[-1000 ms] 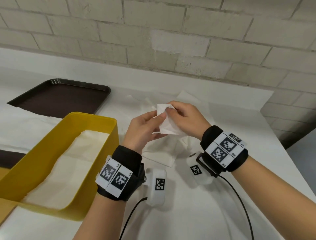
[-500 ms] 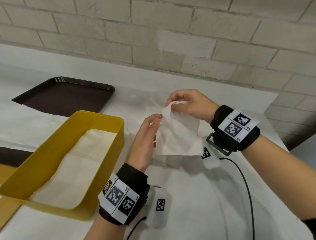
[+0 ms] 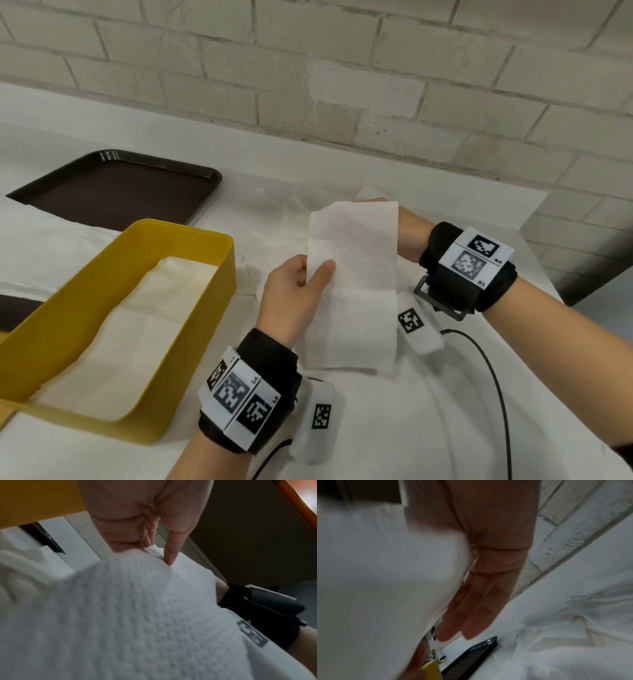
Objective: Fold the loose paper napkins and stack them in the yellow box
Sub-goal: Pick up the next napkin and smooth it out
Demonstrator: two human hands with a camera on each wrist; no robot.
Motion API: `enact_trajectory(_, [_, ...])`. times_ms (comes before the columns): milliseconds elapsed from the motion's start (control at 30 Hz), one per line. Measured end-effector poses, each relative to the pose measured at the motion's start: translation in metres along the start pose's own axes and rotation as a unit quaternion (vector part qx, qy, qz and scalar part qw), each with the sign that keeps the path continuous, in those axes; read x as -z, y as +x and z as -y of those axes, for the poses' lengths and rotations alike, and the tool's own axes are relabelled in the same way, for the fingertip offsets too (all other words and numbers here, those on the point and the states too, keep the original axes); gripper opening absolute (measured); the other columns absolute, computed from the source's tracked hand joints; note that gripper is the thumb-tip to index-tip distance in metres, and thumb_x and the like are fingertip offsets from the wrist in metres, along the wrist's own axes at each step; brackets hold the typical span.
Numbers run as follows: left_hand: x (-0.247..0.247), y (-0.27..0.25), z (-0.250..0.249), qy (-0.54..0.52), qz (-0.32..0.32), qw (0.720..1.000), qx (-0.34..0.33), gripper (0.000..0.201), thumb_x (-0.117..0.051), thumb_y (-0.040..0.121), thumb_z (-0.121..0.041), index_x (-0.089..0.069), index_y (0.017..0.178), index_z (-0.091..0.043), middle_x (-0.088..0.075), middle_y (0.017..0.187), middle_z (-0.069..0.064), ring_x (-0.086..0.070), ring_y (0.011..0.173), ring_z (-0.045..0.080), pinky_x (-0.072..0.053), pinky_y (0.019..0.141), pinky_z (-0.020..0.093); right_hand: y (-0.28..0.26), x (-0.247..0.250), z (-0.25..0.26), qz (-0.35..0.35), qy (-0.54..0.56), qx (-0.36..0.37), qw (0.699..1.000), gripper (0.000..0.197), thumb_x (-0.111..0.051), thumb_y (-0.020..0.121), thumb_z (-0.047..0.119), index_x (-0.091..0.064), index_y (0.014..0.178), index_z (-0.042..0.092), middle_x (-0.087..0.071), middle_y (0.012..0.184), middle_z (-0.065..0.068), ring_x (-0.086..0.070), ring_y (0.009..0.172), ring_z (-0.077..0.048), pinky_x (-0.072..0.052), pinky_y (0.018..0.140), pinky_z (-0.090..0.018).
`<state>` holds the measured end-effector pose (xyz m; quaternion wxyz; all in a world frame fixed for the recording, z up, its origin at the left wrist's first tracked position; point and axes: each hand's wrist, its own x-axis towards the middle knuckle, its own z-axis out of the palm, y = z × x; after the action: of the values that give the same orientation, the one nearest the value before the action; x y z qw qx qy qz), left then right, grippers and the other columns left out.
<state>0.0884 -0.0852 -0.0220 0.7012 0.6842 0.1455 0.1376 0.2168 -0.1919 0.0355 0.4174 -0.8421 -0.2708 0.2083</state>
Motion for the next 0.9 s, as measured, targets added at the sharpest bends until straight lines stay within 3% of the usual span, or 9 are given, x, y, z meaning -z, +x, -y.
enact_trajectory(100, [0.005,-0.001,0.002,0.025,-0.037,0.999,0.0,0.027,-0.057,0.09,-0.029,-0.054,0.093,-0.003,-0.062,0.1,0.027,-0.059,0.093,0.043,-0.048,0.084,0.057,0.017,0.001,0.005,0.04,-0.07,0.041,0.996,0.021,-0.049,0.09,-0.005,-0.054,0.103,-0.02,-0.055,0.096,-0.034,-0.045,0.084,-0.02,-0.038,0.064,-0.029])
enact_trajectory(200, [0.016,-0.007,0.0,0.029,-0.067,0.997,-0.004,0.005,-0.051,0.094,-0.019,-0.051,0.088,-0.02,-0.065,0.098,0.007,-0.063,0.093,0.021,-0.053,0.082,0.038,0.053,-0.008,0.009,0.045,-0.162,0.062,0.984,0.021,-0.052,0.09,0.004,-0.06,0.106,-0.008,-0.061,0.109,-0.025,-0.053,0.088,-0.018,-0.041,0.063,-0.017])
enact_trajectory(267, [0.023,-0.012,0.0,0.034,-0.066,0.997,-0.017,0.007,-0.049,0.095,-0.017,-0.053,0.099,-0.02,-0.064,0.107,0.001,-0.062,0.102,0.015,-0.051,0.088,0.034,0.081,-0.022,0.008,0.059,-0.231,0.075,0.968,0.023,-0.054,0.09,0.012,-0.061,0.109,0.002,-0.062,0.114,-0.014,-0.056,0.097,-0.021,-0.038,0.068,-0.019])
enact_trajectory(367, [0.032,-0.021,0.005,0.061,-0.074,0.995,-0.023,0.039,-0.048,0.093,-0.033,-0.05,0.127,-0.013,-0.06,0.125,0.002,-0.056,0.117,0.018,-0.044,0.1,0.042,0.118,-0.052,0.002,0.076,-0.297,0.073,0.949,0.029,-0.053,0.091,0.012,-0.055,0.119,0.004,-0.056,0.124,-0.011,-0.053,0.108,-0.024,-0.036,0.081,-0.021])
enact_trajectory(400, [0.034,-0.024,0.008,0.073,-0.077,0.994,-0.014,0.049,-0.046,0.091,-0.041,-0.048,0.13,-0.012,-0.059,0.127,0.003,-0.055,0.119,0.02,-0.043,0.101,0.045,0.129,-0.062,0.0,0.081,-0.314,0.071,0.943,0.033,-0.054,0.091,0.015,-0.052,0.122,0.004,-0.053,0.127,-0.012,-0.051,0.114,-0.026,-0.036,0.089,-0.023])
enact_trajectory(467, [0.039,-0.03,0.011,0.088,-0.091,0.992,-0.008,0.041,-0.044,0.093,-0.036,-0.054,0.124,-0.012,-0.064,0.118,0.003,-0.059,0.112,0.021,-0.046,0.097,0.047,0.146,-0.079,-0.004,0.088,-0.349,0.061,0.931,0.045,-0.056,0.09,0.03,-0.046,0.127,0.005,-0.047,0.131,-0.014,-0.048,0.118,-0.029,-0.036,0.096,-0.031])
enact_trajectory(533, [0.044,-0.036,0.012,0.111,-0.095,0.989,-0.014,0.024,-0.041,0.097,-0.021,-0.059,0.112,-0.015,-0.069,0.103,0.001,-0.064,0.098,0.02,-0.051,0.087,0.042,0.159,-0.093,-0.009,0.095,-0.379,0.046,0.919,0.055,-0.057,0.088,0.041,-0.044,0.128,0.006,-0.045,0.132,-0.015,-0.048,0.117,-0.03,-0.039,0.096,-0.034])
enact_trajectory(667, [0.049,-0.044,0.014,0.129,-0.09,0.987,-0.018,0.022,-0.039,0.097,-0.015,-0.059,0.094,-0.021,-0.067,0.089,0.014,-0.062,0.083,0.031,-0.049,0.076,0.046,0.172,-0.11,-0.014,0.075,-0.439,0.048,0.894,0.053,-0.056,0.086,0.043,-0.044,0.124,0.007,-0.044,0.128,-0.013,-0.05,0.112,-0.032,-0.041,0.088,-0.034])
enact_trajectory(900, [0.05,-0.047,0.015,0.111,-0.07,0.991,-0.01,0.031,-0.038,0.097,-0.016,-0.056,0.122,-0.014,-0.066,0.112,-0.005,-0.062,0.104,0.013,-0.05,0.092,0.035,0.183,-0.115,-0.003,0.089,-0.434,0.033,0.896,0.023,-0.057,0.086,0.013,-0.063,0.106,0.003,-0.063,0.112,-0.013,-0.053,0.08,-0.023,-0.042,0.068,-0.027])
